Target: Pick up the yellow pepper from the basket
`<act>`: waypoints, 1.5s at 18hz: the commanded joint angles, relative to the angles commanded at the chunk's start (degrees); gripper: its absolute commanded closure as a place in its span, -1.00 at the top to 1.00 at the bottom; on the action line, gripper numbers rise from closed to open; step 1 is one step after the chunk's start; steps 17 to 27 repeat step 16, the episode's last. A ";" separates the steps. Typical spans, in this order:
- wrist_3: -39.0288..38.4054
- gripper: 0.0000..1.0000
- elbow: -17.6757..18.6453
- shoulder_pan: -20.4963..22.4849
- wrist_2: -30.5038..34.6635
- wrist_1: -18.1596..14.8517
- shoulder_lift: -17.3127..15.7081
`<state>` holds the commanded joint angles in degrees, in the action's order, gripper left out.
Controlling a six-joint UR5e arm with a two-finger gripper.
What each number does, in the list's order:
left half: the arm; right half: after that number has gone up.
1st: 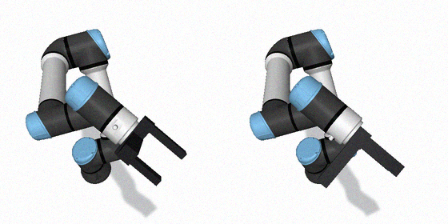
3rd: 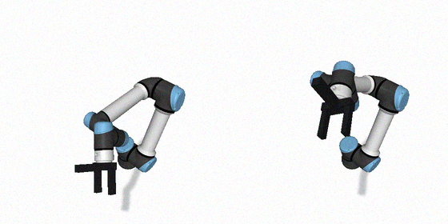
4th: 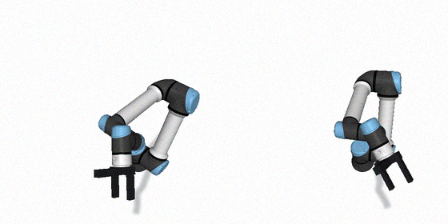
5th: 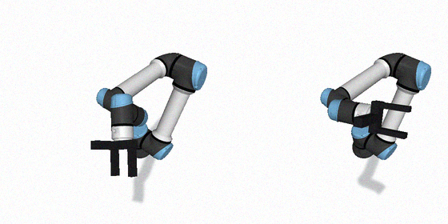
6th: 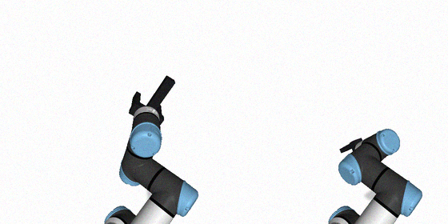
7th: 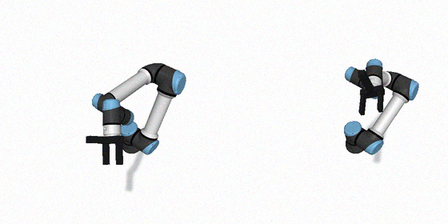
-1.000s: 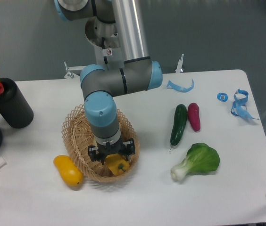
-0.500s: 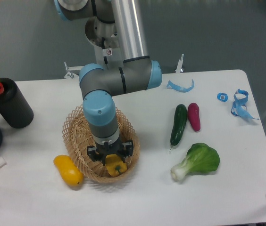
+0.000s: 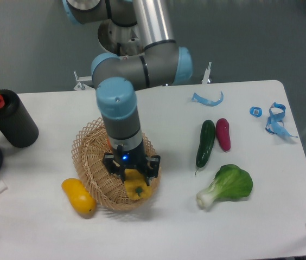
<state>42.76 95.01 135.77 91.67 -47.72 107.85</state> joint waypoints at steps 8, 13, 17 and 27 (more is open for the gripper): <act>18.40 -0.27 -1.94 9.86 -4.31 -1.31 -0.71; 18.50 -0.27 -2.11 10.39 -5.54 -1.41 -0.88; 18.50 -0.27 -1.76 10.92 -6.06 -1.41 -1.58; 18.50 -0.27 -1.76 10.92 -6.06 -1.41 -1.58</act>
